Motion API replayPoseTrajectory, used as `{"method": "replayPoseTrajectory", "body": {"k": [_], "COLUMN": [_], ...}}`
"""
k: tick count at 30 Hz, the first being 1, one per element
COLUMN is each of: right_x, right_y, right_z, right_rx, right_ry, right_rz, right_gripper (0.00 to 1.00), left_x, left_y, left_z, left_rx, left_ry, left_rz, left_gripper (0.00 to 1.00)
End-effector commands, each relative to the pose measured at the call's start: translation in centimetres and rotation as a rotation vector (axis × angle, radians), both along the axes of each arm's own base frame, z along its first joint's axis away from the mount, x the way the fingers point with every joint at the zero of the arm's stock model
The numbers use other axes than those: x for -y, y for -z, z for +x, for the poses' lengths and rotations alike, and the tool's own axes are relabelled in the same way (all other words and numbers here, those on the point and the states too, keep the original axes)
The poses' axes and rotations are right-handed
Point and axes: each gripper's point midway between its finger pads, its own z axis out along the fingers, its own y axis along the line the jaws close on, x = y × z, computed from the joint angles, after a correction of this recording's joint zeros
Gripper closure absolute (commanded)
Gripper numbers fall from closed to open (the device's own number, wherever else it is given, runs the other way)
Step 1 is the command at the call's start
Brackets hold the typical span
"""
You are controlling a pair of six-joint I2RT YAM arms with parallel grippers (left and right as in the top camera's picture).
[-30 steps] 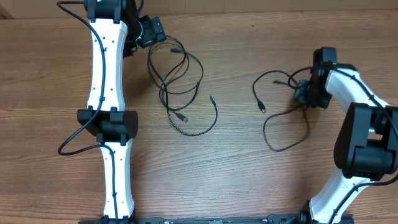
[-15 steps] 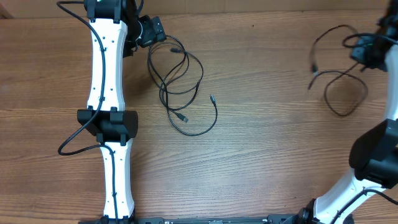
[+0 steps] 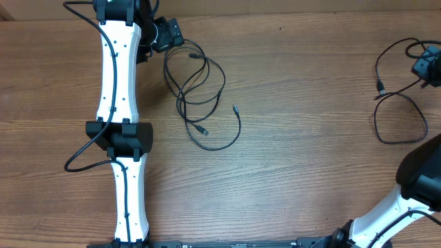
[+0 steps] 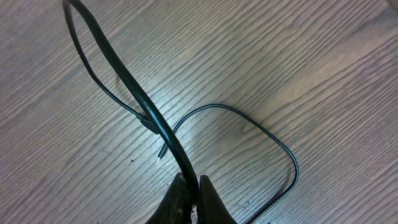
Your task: Untangle cables
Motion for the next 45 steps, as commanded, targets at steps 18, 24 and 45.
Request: {"method": "replayPoseTrajectory", "body": {"k": [18, 24, 45], "right_x": [-1.6, -5.5, -17.3], "right_y": [1.5, 1.3, 1.2], "right_z": [0.5, 1.5, 1.4], "right_rx": [0.0, 0.074, -0.015], "right_ry": [-0.038, -0.124, -0.33], "right_rz": [0.099, 0.305, 0.541], "right_gripper": [0.27, 0.24, 0.11], "left_x": [-0.1, 0.1, 0.1], "left_y": [-2.6, -2.6, -2.8], "left_z": [-0.3, -0.4, 0.3], "left_rx": [0.06, 0.06, 0.088], "left_ry": [0.017, 0.02, 0.018], "left_rz": [0.007, 0.007, 0.005], "left_gripper": [0.0, 0.0, 0.0]}}
